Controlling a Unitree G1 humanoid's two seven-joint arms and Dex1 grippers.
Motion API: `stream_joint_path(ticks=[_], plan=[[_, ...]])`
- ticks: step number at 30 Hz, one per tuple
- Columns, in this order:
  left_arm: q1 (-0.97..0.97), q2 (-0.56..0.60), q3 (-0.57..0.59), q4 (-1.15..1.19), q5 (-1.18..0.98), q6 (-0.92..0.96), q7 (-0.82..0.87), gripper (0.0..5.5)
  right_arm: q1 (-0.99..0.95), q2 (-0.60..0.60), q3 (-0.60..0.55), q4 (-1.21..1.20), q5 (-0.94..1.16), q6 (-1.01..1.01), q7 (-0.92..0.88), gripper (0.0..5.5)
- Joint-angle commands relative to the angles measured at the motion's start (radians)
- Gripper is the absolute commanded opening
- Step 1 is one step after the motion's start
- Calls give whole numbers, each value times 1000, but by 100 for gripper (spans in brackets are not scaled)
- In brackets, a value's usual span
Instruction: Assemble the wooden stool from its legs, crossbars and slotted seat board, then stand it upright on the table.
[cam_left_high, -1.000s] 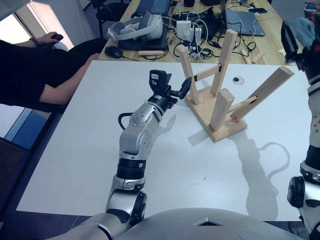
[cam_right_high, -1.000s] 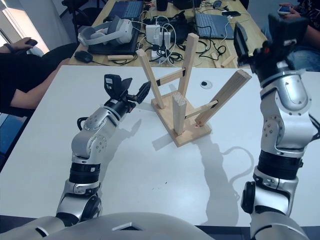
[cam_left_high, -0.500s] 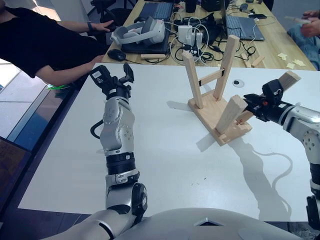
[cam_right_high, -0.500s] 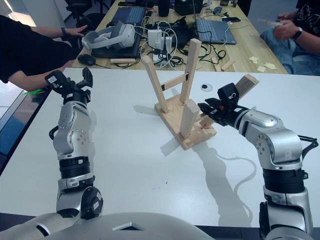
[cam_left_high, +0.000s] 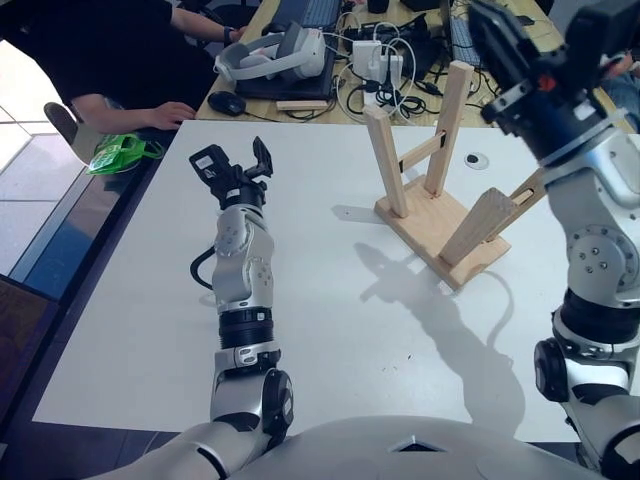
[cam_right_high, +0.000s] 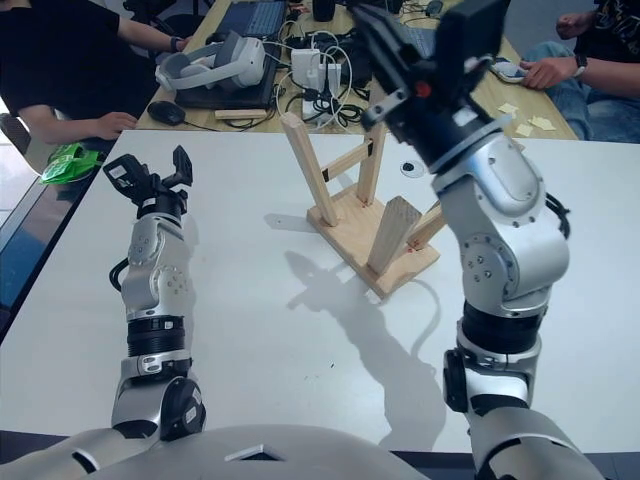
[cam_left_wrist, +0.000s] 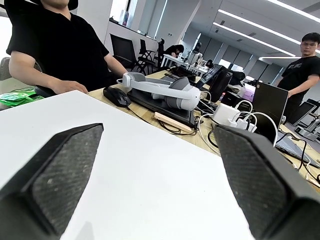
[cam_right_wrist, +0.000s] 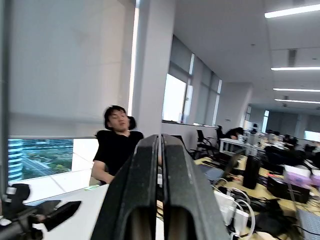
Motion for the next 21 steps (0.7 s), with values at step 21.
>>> stream_joint_path(ticks=[21], plan=[[-40, 19, -26, 144, 3, -88, -69, 411, 382, -270, -11, -56, -152, 367, -114, 11]])
